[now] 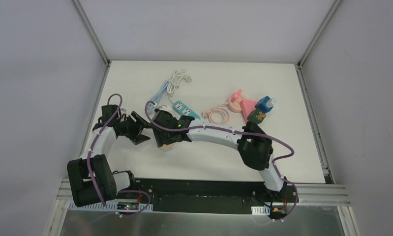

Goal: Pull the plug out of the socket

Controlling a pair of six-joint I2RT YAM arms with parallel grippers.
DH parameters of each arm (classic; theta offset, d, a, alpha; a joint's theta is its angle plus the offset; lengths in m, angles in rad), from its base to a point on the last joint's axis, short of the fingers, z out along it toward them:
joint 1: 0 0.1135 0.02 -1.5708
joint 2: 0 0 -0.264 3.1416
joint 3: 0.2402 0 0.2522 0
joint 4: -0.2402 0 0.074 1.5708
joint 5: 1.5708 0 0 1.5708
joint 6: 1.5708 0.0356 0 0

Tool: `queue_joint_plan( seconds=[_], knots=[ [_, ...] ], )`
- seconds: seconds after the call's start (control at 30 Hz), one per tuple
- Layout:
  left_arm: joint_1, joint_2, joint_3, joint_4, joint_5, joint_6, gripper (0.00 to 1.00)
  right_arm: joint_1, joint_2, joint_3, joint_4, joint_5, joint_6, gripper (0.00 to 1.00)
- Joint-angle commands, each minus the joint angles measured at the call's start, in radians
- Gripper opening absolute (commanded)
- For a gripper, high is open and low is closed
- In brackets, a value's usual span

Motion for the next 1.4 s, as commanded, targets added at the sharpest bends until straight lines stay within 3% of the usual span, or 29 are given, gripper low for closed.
queue_joint_plan(
  seconds=[0.0,0.17,0.4,0.53,0.67,0.87,1.0,1.27,1.37],
  knots=[
    [-0.001,0.020,-0.034,-0.008,0.012,0.001,0.63,0.003,0.001,0.052,-0.037,0.028,-0.002,0.23],
    [-0.031,-0.020,-0.053,-0.006,-0.054,-0.004,0.60,0.003,0.005,0.072,-0.063,0.027,-0.040,0.00],
    [-0.116,0.034,-0.055,-0.012,-0.144,-0.014,0.54,-0.001,-0.039,0.059,-0.057,0.026,-0.061,0.00],
    [-0.196,0.022,-0.087,-0.035,-0.262,-0.034,0.48,-0.056,-0.092,0.050,-0.028,-0.110,0.042,0.00],
    [-0.222,0.015,-0.130,-0.030,-0.301,-0.052,0.43,-0.077,-0.112,0.034,0.002,-0.111,-0.002,0.00],
    [-0.221,0.031,-0.144,-0.031,-0.335,-0.052,0.37,-0.042,-0.073,0.033,-0.043,0.062,-0.130,0.00],
    [-0.221,0.054,-0.141,-0.023,-0.343,-0.050,0.32,-0.041,-0.096,-0.028,0.004,0.076,-0.146,0.00],
    [-0.223,0.044,-0.141,-0.048,-0.354,-0.052,0.21,-0.151,-0.185,-0.090,0.131,-0.234,-0.043,0.00],
    [-0.224,0.027,-0.144,-0.054,-0.370,-0.061,0.20,-0.098,-0.140,-0.042,0.058,-0.079,-0.117,0.00]
  ],
)
